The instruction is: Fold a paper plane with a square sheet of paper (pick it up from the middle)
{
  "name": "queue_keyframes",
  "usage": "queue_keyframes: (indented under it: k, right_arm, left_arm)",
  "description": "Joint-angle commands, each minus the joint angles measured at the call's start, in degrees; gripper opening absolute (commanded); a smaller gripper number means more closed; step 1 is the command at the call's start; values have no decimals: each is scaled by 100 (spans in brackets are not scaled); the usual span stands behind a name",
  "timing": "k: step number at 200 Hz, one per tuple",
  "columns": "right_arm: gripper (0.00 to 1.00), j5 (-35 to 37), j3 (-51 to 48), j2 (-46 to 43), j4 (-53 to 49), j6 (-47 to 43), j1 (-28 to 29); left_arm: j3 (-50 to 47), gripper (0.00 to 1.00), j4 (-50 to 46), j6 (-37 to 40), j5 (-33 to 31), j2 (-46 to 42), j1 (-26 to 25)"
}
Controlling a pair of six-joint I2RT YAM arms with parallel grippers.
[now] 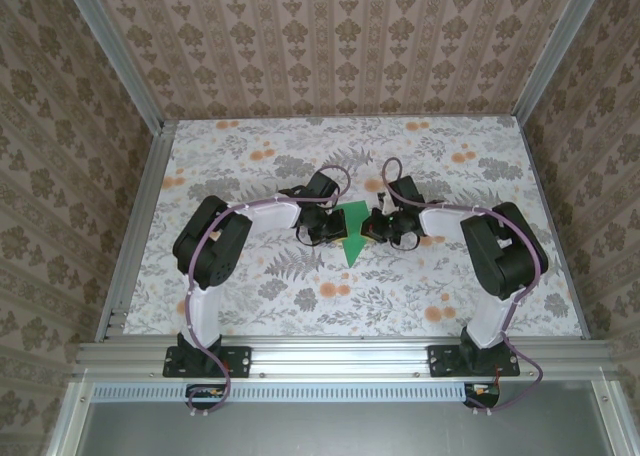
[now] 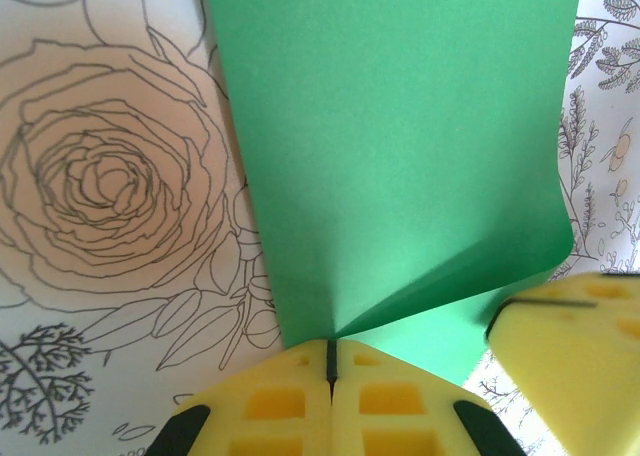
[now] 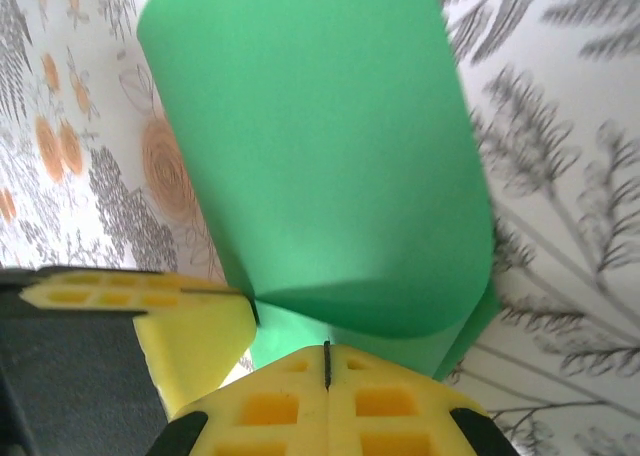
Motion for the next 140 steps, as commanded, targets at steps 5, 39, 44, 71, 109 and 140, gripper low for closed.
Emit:
queue_keyframes:
  k: [5, 39, 44, 71, 109, 140]
  right_arm:
    - [3, 297, 73, 239, -169, -53, -100]
    - [3, 450, 87, 261, -330, -100, -201]
    - [3, 448, 106, 230, -340, -109, -202]
    - [3, 329, 139, -23, -239, -85, -205]
    - [3, 368, 176, 27, -205, -140, -296]
    - [3, 409, 135, 261, -165, -120, -369]
  left_arm:
    - [-55, 1, -551, 114, -243, 248, -25]
    - [-47, 1, -563, 139, -240, 244, -23]
    - [-34, 1, -569, 141, -239, 244, -23]
    - [-7, 1, -575, 167, -225, 239, -30]
    - [20, 1, -604, 196, -225, 235, -29]
    - [15, 1, -607, 220, -216, 235, -27]
